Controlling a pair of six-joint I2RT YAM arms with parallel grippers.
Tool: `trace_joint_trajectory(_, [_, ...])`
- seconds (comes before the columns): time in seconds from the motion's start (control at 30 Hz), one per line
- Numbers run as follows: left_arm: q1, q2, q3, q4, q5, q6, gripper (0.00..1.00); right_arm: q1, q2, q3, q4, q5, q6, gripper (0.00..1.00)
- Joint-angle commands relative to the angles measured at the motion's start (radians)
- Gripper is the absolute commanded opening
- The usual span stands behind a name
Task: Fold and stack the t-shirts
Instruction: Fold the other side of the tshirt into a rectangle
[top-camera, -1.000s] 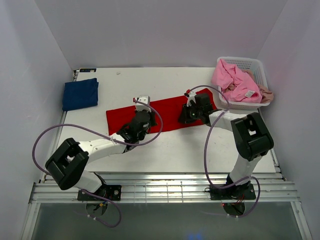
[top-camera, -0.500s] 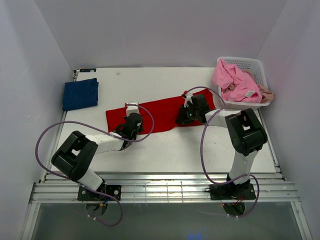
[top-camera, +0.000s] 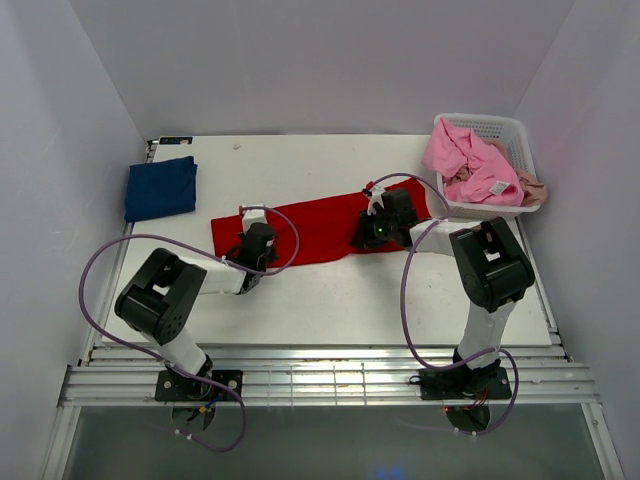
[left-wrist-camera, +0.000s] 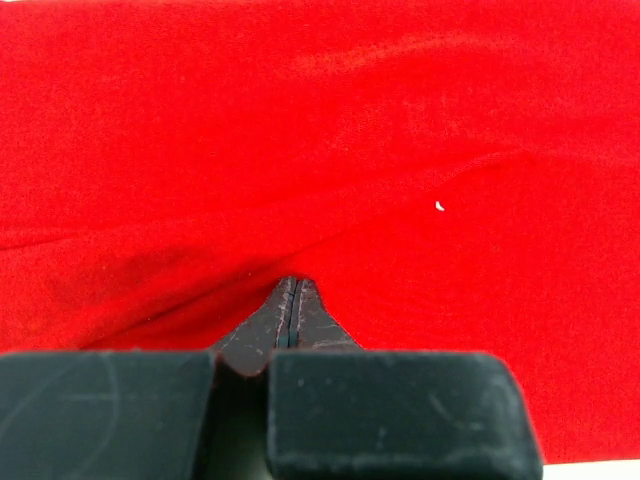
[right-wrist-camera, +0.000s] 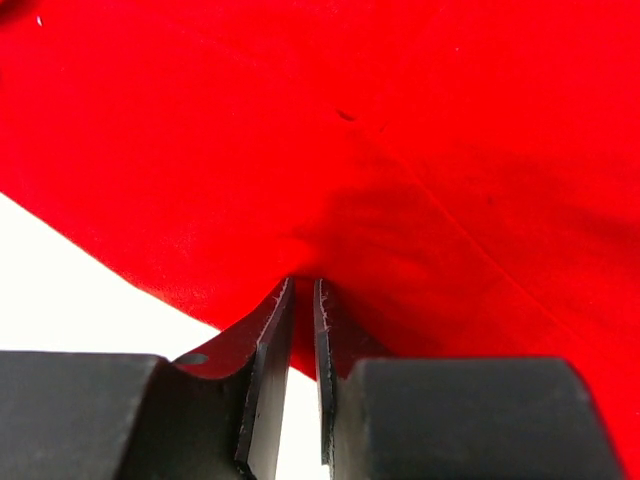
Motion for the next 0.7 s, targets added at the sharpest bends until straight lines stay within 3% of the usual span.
trace_joint_trajectory(0.0, [0.022,0.004,-0.018,0.04,-0.006,0.004,0.0,0.017,0.032,-0.031,-0.062,0.028,-0.019,0.2])
trace_joint_trajectory(0.67, [0.122,0.002,0.013,0.087,-0.014,0.026,0.0,0.018,0.029,-0.039,-0.091,0.031,-0.034,0.19])
